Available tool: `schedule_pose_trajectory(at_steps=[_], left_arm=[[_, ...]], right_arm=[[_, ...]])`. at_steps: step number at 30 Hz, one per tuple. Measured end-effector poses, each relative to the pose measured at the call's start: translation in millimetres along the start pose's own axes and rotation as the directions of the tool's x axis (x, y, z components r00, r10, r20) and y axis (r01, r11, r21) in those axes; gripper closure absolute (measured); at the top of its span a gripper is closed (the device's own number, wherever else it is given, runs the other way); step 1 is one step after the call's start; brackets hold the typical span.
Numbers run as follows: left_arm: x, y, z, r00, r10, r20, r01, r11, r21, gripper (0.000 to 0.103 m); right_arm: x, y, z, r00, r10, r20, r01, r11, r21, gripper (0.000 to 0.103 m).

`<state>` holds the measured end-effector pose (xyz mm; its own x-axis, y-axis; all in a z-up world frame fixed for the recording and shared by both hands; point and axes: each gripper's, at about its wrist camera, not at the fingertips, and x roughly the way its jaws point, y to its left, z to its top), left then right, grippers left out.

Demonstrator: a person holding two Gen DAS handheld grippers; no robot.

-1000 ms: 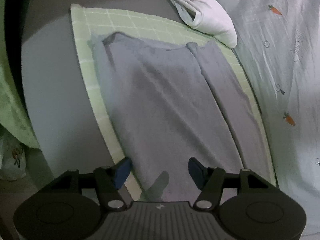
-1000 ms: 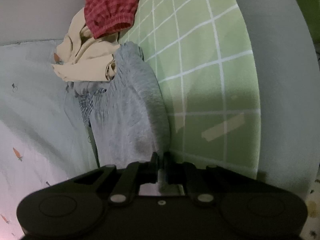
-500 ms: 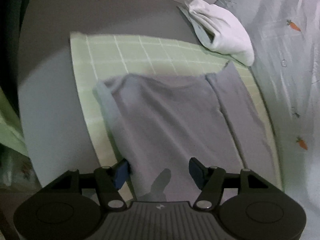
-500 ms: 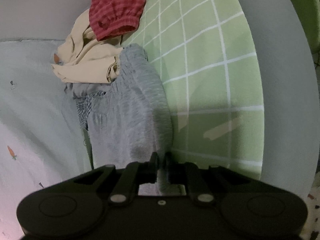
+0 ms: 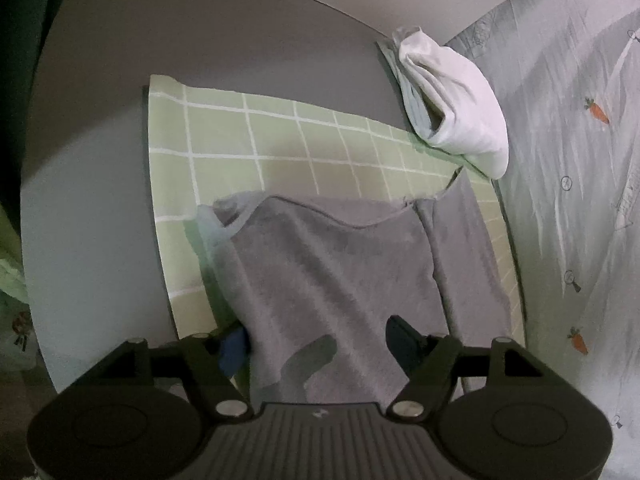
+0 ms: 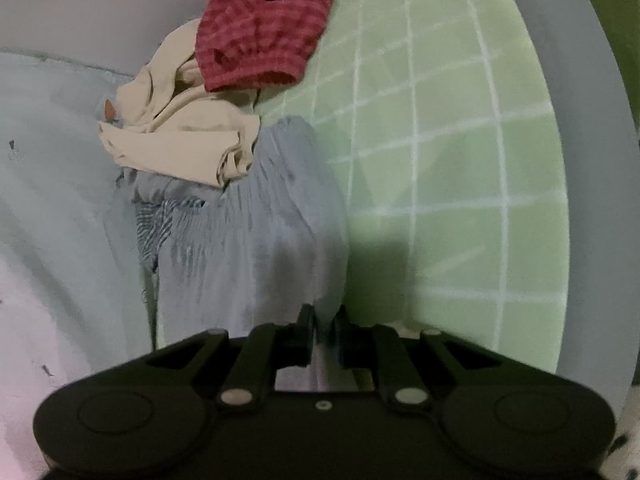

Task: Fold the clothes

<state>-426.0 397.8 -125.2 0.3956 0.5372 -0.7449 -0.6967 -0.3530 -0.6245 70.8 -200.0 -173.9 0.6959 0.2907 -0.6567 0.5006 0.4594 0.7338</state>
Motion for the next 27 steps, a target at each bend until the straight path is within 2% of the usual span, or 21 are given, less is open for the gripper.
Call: schedule_pose_trajectory(at_steps=[5,7,8,9,10,12,13,17,19,23,27], left_arm=[[2.8,-4.8,-0.2,1.000,0.006,0.030,-0.007,1.000,0.026,0.034],[2.6,-8.2,-2.1,0.998,0.040,0.051,-0.043,0.997,0.058,0.049],[2.0,-9.4,-2.2,0.996,0.071,0.060,-0.075,0.995,0.070,0.067],[2.5,-9.0,-2.4,0.993,0.096,0.064,-0.101,0.992,0.070,0.103],[4.7,-6.6,-1.1,0.993,0.109,0.049,-0.112,0.992,0.053,0.099],[2.2,-2.4,1.0,0.994,0.095,0.046,-0.094,0.995,-0.017,0.102],[-4.1,-7.5,1.9,0.995,0.078,0.064,-0.078,0.997,-0.005,0.102],[-31.2,-32.3,8.5,0.992,-0.005,0.127,-0.003,0.998,0.060,0.103],[-45.2,-43.7,13.5,0.987,-0.044,0.154,0.035,0.997,0.063,0.103],[-73.8,-65.7,22.5,0.970,-0.130,0.205,0.120,0.991,0.060,0.103],[-107.9,-92.0,32.0,0.941,-0.205,0.270,0.185,0.978,0.099,0.103]], right_arm=[[5.6,13.4,10.4,0.998,-0.044,0.035,0.047,0.995,-0.093,0.088],[8.5,16.6,12.4,0.998,-0.048,0.042,0.052,0.993,-0.110,0.088],[9.7,18.1,13.2,0.998,-0.051,0.045,0.056,0.992,-0.115,0.089],[10.8,19.5,13.8,0.997,-0.056,0.048,0.061,0.991,-0.116,0.090],[11.9,21.2,14.2,0.997,-0.062,0.050,0.068,0.991,-0.115,0.091],[10.6,26.9,13.6,0.997,-0.055,0.052,0.061,0.991,-0.123,0.097],[9.6,30.0,13.3,0.997,-0.049,0.053,0.055,0.990,-0.128,0.100],[-11.4,55.5,8.8,0.996,0.036,0.086,-0.020,0.982,-0.187,0.101],[-25.4,66.7,9.7,0.991,0.091,0.102,-0.073,0.982,-0.173,0.101],[-50.5,87.8,15.8,0.972,0.203,0.120,-0.188,0.974,-0.127,0.101],[-73.3,110.2,22.0,0.952,0.276,0.128,-0.256,0.954,-0.158,0.101]])
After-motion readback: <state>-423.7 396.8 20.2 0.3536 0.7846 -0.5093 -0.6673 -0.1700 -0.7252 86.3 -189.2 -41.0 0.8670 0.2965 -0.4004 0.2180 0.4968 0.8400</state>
